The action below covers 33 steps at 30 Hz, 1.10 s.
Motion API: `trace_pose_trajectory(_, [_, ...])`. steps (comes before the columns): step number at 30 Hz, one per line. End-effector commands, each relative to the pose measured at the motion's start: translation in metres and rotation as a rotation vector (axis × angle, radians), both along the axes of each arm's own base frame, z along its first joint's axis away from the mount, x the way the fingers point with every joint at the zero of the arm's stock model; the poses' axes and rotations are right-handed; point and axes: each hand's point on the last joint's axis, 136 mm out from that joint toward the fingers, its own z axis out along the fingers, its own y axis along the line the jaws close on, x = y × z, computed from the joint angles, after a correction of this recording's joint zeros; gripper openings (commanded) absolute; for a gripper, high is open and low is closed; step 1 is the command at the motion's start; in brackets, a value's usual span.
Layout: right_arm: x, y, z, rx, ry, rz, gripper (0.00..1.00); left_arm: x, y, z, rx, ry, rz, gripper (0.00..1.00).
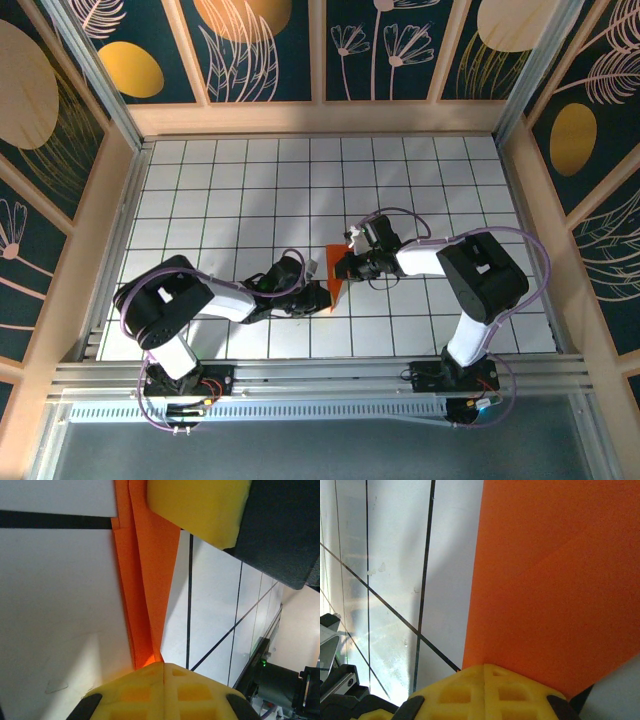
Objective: Fold a paper plane with a square sheet of paper (fold left side to right side)
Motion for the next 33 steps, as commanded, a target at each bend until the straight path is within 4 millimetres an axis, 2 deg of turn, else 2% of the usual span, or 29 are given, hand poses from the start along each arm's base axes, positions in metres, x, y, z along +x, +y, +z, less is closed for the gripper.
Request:
trace_pose_trajectory(1, [-0.031, -0.042, -0.059, -0.262, 0.119, -0.031, 0.00, -0.006, -0.008, 0.001, -0.009, 0.006, -0.028, 0.06])
trace_pose_trajectory(9, [-0.030, -0.043, -0.060, -0.273, 0.117, -0.033, 0.00, -0.012, -0.002, -0.009, 0.033, 0.018, -0.020, 0.06])
trace_pose_trajectory(12, [-0.030, -0.043, -0.060, -0.275, 0.116, -0.032, 0.00, -0.011, 0.003, -0.007, 0.048, 0.006, -0.002, 0.08])
trace_pose_trajectory(21, [-0.029, -0.041, -0.059, -0.272, 0.113, -0.030, 0.00, -0.001, 0.019, 0.009, 0.139, -0.054, 0.041, 0.19])
trace_pose_trajectory(26, [-0.029, -0.041, -0.058, -0.273, 0.112, -0.028, 0.00, 0.010, 0.020, 0.031, 0.124, -0.110, 0.059, 0.21])
trace_pose_trajectory(33, [-0.029, -0.040, -0.058, -0.272, 0.112, -0.027, 0.00, 0.019, 0.001, 0.046, -0.021, -0.110, 0.014, 0.11])
